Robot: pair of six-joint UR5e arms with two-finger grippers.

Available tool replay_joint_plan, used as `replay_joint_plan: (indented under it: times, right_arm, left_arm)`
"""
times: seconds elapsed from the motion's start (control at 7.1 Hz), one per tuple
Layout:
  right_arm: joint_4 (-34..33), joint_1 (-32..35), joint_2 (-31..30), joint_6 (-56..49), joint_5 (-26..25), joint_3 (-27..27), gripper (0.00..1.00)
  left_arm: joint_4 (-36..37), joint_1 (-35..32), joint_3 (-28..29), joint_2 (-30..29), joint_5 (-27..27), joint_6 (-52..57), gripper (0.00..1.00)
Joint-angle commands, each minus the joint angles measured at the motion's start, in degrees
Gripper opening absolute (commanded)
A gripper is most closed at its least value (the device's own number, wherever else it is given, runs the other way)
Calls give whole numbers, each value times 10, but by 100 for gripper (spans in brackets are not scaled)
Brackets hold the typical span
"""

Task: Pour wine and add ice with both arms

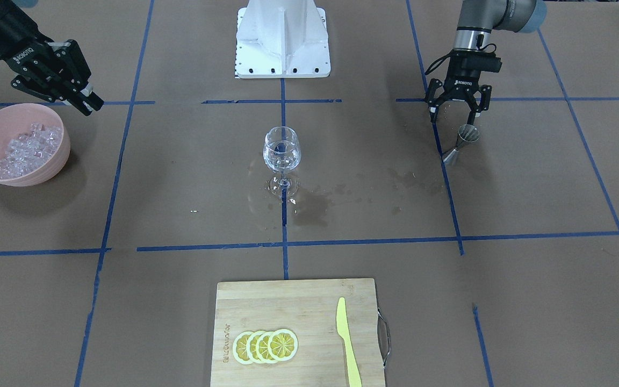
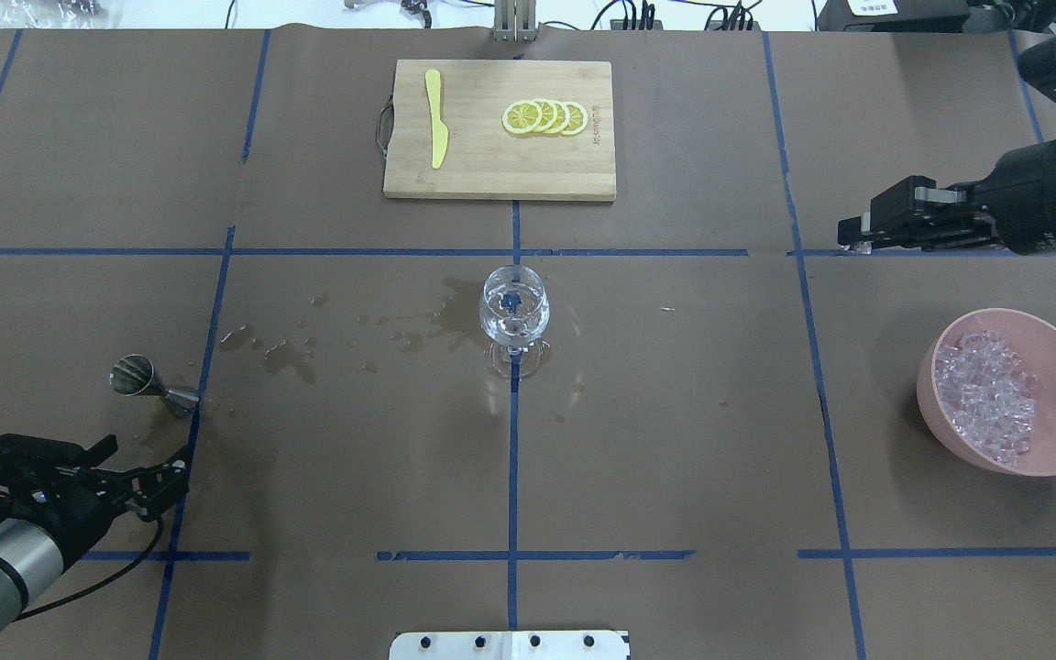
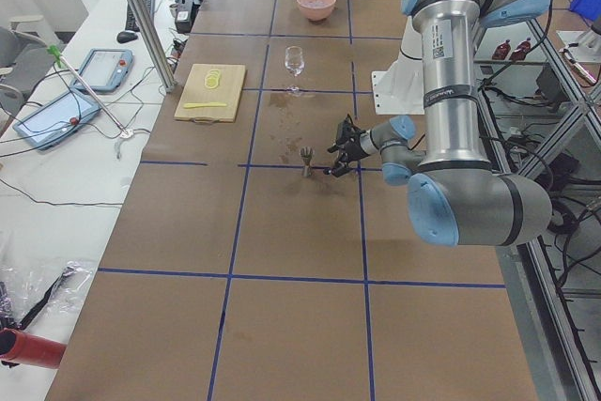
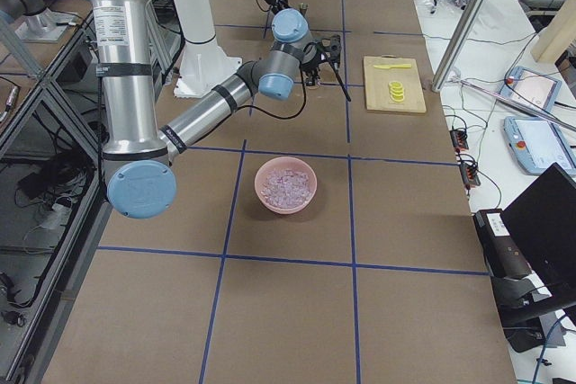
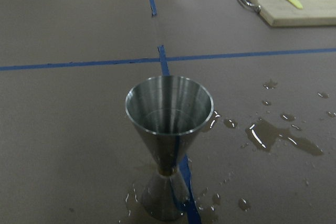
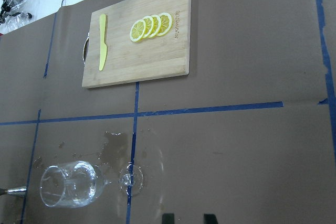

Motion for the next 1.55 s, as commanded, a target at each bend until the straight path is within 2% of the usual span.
replay_joint_plan:
  times: [0.0, 0.14, 0.42, 0.56, 0.7, 0.84, 1.13, 1.41]
  right_arm:
    - [-1, -15, 28, 14, -6, -7, 0]
    - [-1, -30, 75, 50, -25, -29, 0]
    - [-6, -92, 117, 95, -79, -33, 0]
    - [-55, -130, 158, 97, -116, -33, 0]
    - [-113, -158, 200, 97, -146, -34, 0]
    - [-133, -186, 219, 97, -175, -40, 0]
    - [-135, -211, 251, 97, -210, -76, 0]
    - [-136, -215, 279, 97, -221, -106, 0]
  left_arm:
    - [63, -1, -81, 32, -76, 3, 100]
    - [102, -1, -105, 32, -93, 3, 100]
    - [125, -6, -131, 35, -147, 27, 100]
    - [134, -14, -146, 44, -181, 30, 100]
    - [142, -40, -155, 45, -213, 46, 100]
    - [155, -69, -166, 45, -246, 83, 100]
    - [188, -129, -186, 45, -313, 144, 100]
    - [197, -191, -195, 47, -379, 219, 100]
